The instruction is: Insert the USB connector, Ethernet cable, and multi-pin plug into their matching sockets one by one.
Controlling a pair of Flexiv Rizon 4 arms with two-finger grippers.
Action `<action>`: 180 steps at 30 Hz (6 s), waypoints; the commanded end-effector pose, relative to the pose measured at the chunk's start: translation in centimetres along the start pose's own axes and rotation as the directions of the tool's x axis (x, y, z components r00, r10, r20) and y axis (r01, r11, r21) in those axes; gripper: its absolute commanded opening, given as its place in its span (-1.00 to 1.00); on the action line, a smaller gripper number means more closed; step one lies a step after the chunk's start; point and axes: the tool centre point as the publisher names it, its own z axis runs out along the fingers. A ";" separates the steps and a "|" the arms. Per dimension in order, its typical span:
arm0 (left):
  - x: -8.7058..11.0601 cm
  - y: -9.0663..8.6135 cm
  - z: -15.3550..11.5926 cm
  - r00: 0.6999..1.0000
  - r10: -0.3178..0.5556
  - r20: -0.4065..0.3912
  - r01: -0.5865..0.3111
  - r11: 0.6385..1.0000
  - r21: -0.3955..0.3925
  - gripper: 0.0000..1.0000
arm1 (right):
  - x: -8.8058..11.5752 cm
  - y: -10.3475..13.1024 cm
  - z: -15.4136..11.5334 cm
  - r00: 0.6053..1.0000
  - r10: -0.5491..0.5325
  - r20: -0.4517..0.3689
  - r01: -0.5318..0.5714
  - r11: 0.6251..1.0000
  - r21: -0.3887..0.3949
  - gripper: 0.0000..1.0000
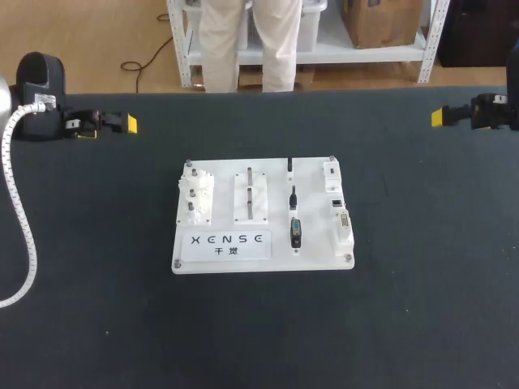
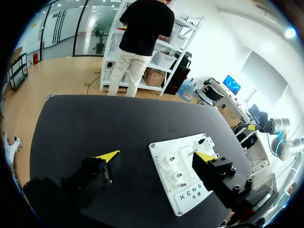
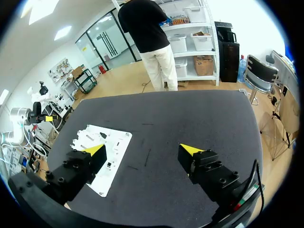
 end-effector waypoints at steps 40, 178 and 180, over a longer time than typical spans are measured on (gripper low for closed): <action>0.0 0.0 0.0 1.000 0.000 0.000 0.000 1.000 0.000 1.00 | -4.0 1.9 2.1 0.994 -0.055 -0.093 0.067 0.989 0.135 1.00; 0.0 0.0 0.0 1.000 0.000 0.000 0.000 1.000 0.000 1.00 | 4.7 14.8 24.3 0.805 0.348 -0.480 -0.078 0.865 0.496 -0.41; 0.0 0.0 0.0 1.000 0.000 0.000 0.000 1.000 0.000 1.00 | 4.7 14.8 24.3 0.806 0.347 -0.480 -0.078 0.865 0.495 -0.42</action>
